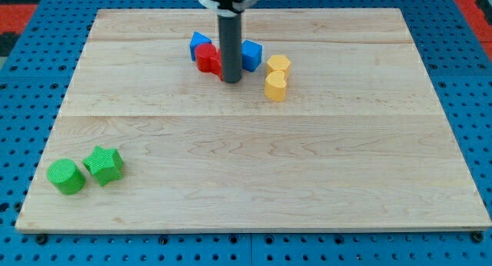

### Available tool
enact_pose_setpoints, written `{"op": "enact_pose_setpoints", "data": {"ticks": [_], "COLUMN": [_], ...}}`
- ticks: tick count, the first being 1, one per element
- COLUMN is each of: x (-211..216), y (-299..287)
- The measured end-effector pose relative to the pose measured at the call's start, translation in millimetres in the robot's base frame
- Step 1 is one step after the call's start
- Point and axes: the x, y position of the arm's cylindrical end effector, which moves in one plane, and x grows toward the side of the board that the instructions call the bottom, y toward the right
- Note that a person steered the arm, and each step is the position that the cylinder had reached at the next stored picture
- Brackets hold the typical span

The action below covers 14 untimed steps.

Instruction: Place the blue cube diagonal to the blue triangle

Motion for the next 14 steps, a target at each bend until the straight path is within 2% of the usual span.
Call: {"op": "enact_pose_setpoints", "data": {"ticks": [1,2,3,4,5,6,7,8,10,11,13,14], "x": [-38,-62,-75,-82,-39,-22,-57,-65,-64,-69,-118,-129], "y": [-30,-25,35,72,100,34,-3,-7,45,45,36,24]}}
